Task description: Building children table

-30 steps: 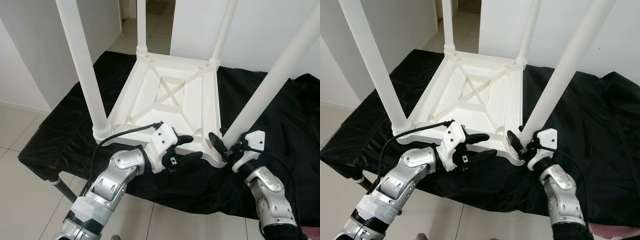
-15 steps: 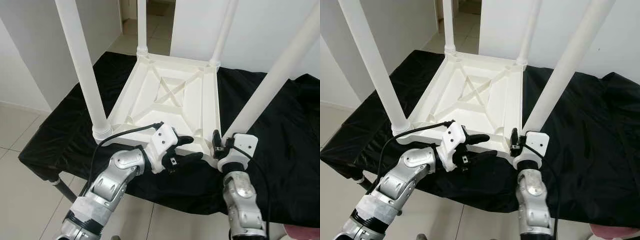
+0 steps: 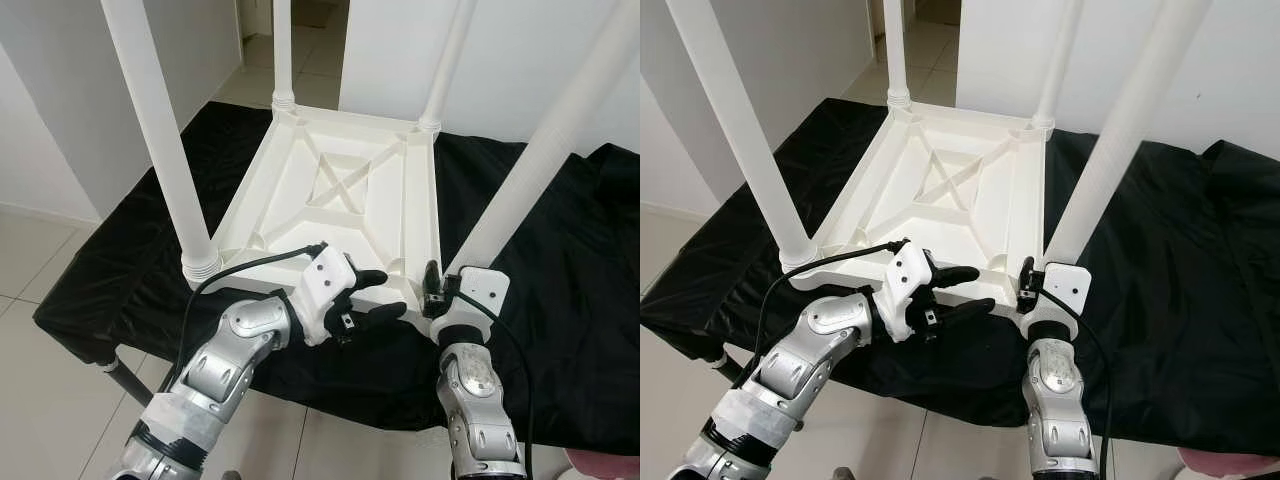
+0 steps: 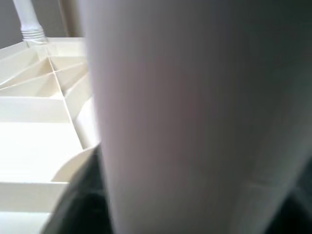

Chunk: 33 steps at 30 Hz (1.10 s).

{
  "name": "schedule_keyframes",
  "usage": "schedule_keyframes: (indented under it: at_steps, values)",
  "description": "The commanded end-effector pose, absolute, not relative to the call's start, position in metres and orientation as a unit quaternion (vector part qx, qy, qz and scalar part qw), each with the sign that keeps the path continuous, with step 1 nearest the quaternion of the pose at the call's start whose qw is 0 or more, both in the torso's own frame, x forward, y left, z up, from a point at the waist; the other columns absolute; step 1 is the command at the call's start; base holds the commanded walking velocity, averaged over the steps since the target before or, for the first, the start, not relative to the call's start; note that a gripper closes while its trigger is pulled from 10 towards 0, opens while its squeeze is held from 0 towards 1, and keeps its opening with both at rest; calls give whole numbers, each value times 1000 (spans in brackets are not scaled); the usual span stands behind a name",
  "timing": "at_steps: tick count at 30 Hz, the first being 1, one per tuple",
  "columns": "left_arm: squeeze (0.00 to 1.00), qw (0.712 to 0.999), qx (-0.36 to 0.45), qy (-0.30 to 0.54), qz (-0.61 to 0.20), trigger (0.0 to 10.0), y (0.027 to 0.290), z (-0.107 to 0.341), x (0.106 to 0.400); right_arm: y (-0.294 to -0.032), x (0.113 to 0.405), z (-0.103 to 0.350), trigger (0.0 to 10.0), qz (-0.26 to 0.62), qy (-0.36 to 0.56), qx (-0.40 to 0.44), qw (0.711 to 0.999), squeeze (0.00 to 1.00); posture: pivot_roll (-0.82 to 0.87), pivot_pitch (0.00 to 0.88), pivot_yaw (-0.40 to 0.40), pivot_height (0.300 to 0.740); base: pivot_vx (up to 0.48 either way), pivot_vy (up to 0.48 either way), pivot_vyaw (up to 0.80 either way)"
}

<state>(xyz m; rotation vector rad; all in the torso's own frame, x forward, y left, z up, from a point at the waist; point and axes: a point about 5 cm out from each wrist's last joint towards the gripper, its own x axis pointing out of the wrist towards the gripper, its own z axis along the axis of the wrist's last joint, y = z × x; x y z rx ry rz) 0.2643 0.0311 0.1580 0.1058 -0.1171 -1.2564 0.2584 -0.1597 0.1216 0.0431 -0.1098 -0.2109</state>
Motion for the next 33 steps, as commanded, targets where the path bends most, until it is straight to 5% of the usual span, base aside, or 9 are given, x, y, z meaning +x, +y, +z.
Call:
schedule_keyframes:
  at_steps: [1,10,11,12,13,32,33]
  values:
    - [0,799,50,-53,-597,10000,29,158,262,-156,257,116,10000,-106,-41,40,993,1000,-64,0,-23,740,0,0,0]
    - [0,803,42,-54,-592,10000,27,157,261,-175,259,113,10000,-6,-69,32,997,1000,-74,0,-38,740,0,0,0]
    - [0,803,42,-54,-592,10000,26,157,261,-175,258,112,10000,23,-73,34,997,475,-76,0,-38,740,0,0,0]
    - [0,803,42,-54,-592,10000,26,157,261,-175,258,112,10000,23,-73,34,997,475,-76,0,-38,740,0,0,0]
    - [0,802,42,-53,-593,10000,26,155,260,-174,256,112,10000,62,-77,23,995,0,-76,0,-38,740,0,0,0]
    - [0,792,65,-42,-606,10000,31,147,257,-210,275,124,9843,209,-74,-41,974,0,-73,0,-41,740,0,0,0]
    - [0,792,66,-42,-605,10000,31,147,257,-212,276,125,4980,222,-72,-45,971,0,-68,0,-41,740,0,0,0]
